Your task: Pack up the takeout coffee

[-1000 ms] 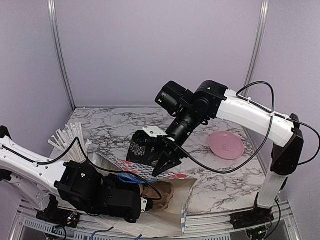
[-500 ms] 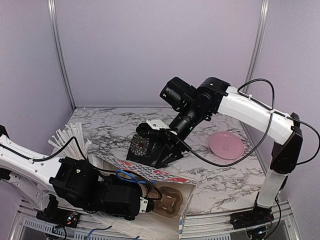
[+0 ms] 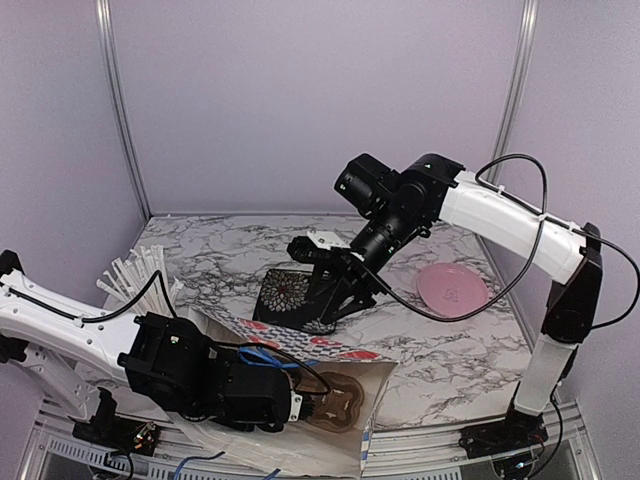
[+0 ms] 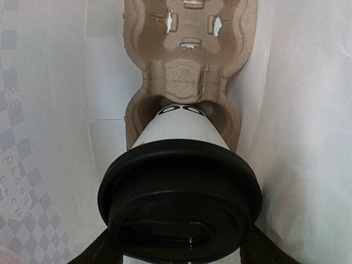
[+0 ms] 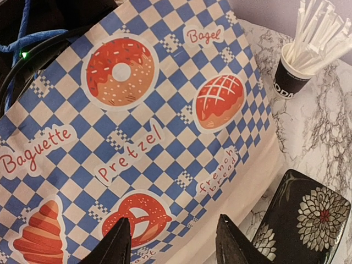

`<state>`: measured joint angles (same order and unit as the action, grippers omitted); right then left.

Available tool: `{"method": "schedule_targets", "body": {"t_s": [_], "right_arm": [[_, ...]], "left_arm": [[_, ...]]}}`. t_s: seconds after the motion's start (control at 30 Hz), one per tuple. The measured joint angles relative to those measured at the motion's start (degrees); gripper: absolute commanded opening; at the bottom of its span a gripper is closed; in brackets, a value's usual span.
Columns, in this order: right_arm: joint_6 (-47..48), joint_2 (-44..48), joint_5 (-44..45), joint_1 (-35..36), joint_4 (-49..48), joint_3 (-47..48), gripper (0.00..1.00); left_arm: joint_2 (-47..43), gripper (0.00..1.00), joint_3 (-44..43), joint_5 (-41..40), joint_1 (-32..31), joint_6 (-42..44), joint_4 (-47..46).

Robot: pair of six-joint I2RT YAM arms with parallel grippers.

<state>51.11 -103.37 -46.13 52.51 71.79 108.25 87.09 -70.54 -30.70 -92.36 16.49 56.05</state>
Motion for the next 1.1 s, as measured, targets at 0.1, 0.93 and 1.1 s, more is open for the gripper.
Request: {"method": "schedule_targets", "body": {"t_s": [0.1,0.93,1.1], "right_arm": [[0.35,0.0,-0.76,-2.34,-0.13,-1.33,0.5],[8.04,-0.24,-11.06,-21.77,1.18,-10.38,0.51],[9.27,-0.28,-11.82,-22.56,1.95,-10.86,0.51]], "left_arm": [[1.22,0.25,-1.05,0.79,0.63,0.02,0.09],[14.36,0.79,-19.74,24.22,16.9,-14.25,7.37],[14.84,0.91,-21.35,27.17,18.32,-15.21,7.02]]}}
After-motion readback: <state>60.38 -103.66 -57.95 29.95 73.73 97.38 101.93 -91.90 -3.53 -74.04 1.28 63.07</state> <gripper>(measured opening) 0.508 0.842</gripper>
